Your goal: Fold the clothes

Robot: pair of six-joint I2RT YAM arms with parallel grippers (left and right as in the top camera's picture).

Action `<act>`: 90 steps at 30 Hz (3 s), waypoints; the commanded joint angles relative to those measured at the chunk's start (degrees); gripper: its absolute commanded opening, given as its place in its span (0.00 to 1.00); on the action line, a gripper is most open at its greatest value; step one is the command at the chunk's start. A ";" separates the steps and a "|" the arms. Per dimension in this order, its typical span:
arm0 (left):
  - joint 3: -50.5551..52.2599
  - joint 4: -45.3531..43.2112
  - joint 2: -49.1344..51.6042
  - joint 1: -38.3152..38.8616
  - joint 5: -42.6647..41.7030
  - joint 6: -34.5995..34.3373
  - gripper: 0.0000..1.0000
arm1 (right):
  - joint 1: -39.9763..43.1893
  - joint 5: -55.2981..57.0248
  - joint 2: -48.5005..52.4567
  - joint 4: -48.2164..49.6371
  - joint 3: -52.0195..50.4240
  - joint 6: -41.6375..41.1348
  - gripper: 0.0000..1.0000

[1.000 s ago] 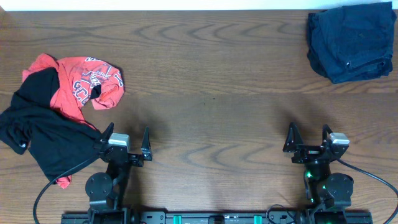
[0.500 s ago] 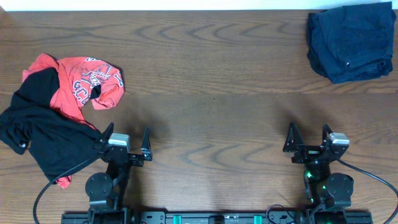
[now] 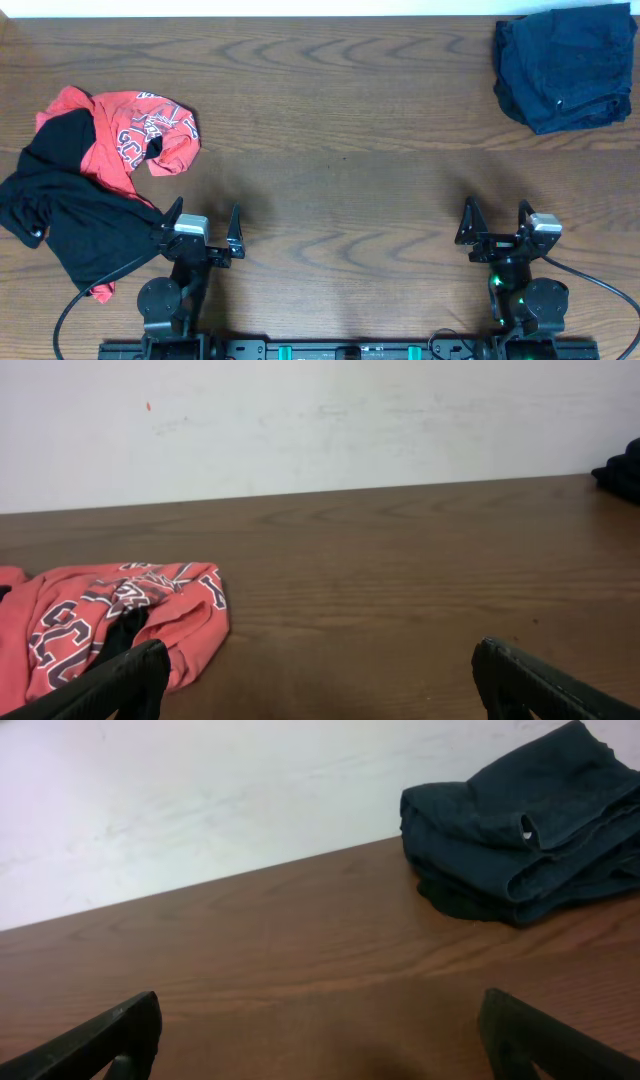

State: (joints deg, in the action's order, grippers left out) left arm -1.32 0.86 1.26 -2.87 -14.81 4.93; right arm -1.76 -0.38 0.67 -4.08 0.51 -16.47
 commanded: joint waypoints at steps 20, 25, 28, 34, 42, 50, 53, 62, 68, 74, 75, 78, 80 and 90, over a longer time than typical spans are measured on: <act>1.09 1.77 0.13 0.28 0.09 0.20 0.98 | -0.55 2.32 -0.35 0.79 -0.20 0.68 0.99; 1.09 1.64 0.13 0.28 0.07 0.20 0.98 | -0.55 2.34 -0.35 0.96 -0.20 0.68 0.99; 1.09 1.64 0.13 0.28 0.07 0.20 0.98 | -0.55 2.32 -0.35 0.98 -0.20 0.68 0.99; 1.09 1.60 0.13 0.28 0.02 0.17 0.98 | -0.55 -0.55 -0.35 5.16 -0.20 0.02 0.99; -1.25 1.79 0.28 0.28 0.04 0.15 0.98 | -0.55 -3.85 -0.35 10.78 -0.20 0.02 0.99; -6.95 2.08 8.09 0.28 0.09 0.17 0.98 | -0.55 -6.71 1.27 10.71 2.47 0.04 0.99; -10.23 2.10 13.38 0.28 0.07 0.17 0.98 | -0.55 -6.73 3.52 10.71 4.37 0.28 0.99; -29.27 13.62 33.81 0.26 0.11 0.42 0.98 | -0.55 -11.10 21.35 5.90 16.98 4.87 0.99; -42.97 25.49 46.27 0.26 0.11 0.42 0.98 | -0.55 -13.51 35.89 -1.03 28.83 8.72 0.99; -52.92 33.22 57.27 0.28 0.09 0.42 0.98 | -0.57 -18.03 50.23 -8.87 40.92 11.43 0.99; -54.45 34.49 58.93 0.28 0.07 0.42 0.98 | -0.57 -18.64 52.83 -10.58 43.01 11.43 0.99; -59.69 38.86 64.24 0.28 0.07 0.44 0.98 | -0.57 -19.67 59.89 -16.04 48.96 11.43 0.99; -64.04 42.88 67.95 0.28 0.04 0.42 0.98 | -0.57 -19.76 65.09 -20.87 53.44 11.45 0.99; -76.37 49.11 80.48 0.28 -2.49 0.44 0.98 | -0.55 -29.24 80.24 -30.36 65.72 14.43 0.99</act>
State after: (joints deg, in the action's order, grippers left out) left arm -76.62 50.30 80.27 -2.83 -16.21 4.95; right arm -1.76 -24.49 79.81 -34.92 64.16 -3.90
